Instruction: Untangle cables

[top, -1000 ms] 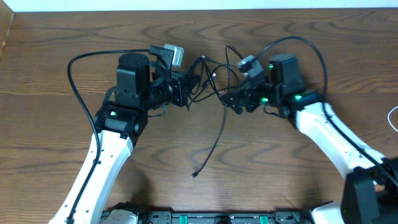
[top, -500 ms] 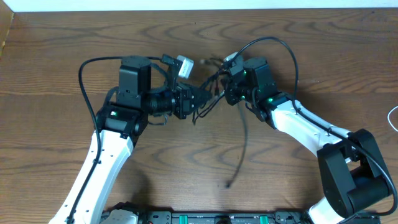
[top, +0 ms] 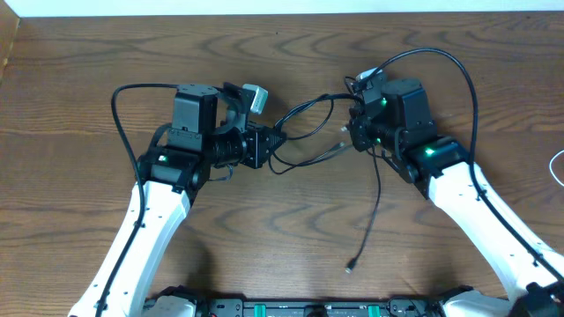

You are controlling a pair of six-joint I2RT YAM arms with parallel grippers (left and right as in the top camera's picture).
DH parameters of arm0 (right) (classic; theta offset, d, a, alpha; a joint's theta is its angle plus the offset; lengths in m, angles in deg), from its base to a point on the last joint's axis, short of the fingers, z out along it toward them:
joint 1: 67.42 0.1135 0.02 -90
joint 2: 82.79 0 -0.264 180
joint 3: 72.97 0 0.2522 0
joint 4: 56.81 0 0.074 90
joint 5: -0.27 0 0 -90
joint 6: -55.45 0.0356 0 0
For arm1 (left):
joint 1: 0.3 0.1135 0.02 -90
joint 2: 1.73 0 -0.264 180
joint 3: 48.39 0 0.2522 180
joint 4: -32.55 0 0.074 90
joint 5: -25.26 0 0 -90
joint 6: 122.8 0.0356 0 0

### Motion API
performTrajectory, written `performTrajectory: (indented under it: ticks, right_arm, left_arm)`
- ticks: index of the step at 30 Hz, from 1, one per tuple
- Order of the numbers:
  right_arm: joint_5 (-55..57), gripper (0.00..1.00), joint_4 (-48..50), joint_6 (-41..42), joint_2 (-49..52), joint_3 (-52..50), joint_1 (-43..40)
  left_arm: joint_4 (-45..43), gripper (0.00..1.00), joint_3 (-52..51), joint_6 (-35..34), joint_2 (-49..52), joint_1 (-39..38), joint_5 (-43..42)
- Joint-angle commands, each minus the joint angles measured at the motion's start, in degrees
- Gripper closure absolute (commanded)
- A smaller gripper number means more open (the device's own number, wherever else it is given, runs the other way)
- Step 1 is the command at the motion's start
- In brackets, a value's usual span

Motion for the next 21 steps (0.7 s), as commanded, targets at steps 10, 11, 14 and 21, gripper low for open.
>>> performTrajectory:
  ticks: [10, 11, 14, 21]
  right_arm:
    - [-15.26, 0.99, -12.17, -1.44, -1.86, 0.09, -2.95]
    - [-15.02, 0.99, -13.14, -1.42, -1.75, 0.07, -2.91]
    - [-14.29, 0.99, -15.30, -1.46, -0.94, 0.07, -2.91]
    - [-12.09, 0.99, -16.50, -1.36, 4.50, 0.07, -2.97]
  left_arm:
    - [-4.11, 0.92, 0.17, 0.15, 9.62, -1.99, -5.53]
    - [-5.42, 0.92, 0.17, 0.15, 9.97, -2.71, -7.08]
    - [-8.72, 0.92, 0.17, 0.15, 10.16, -4.24, -10.86]
    - [-12.74, 0.92, 0.17, 0.17, 10.14, -5.60, -18.86]
